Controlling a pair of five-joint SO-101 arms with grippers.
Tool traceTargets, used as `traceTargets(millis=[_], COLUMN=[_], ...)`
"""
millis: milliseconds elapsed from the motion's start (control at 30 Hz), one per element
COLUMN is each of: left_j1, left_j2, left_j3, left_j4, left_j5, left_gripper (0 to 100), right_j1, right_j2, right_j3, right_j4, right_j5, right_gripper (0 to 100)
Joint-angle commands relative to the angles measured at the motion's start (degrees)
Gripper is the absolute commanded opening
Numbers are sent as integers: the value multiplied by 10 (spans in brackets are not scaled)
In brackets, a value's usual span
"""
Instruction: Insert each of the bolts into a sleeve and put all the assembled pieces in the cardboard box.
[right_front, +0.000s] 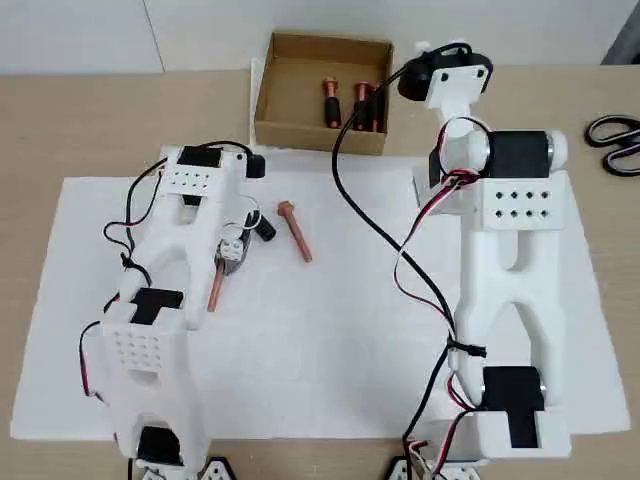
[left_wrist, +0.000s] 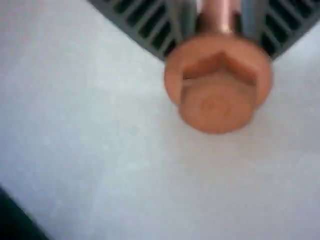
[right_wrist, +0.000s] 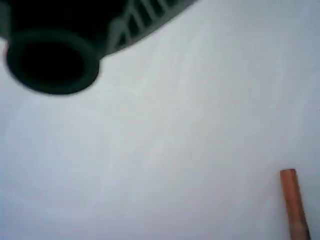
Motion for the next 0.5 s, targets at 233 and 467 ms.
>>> traceTargets(millis=[233, 467], left_j1=[18, 13], left_j2=[-139, -253], left_j3=[2, 2], left_j4=[33, 56], left_j5=[-6, -7], left_gripper=[6, 6], right_j1=[-1, -4], right_j2=[-32, -44], right_j3=[-3, -4], right_j4=[-9, -9], right_j5=[-1, -1], right_gripper=[4, 4])
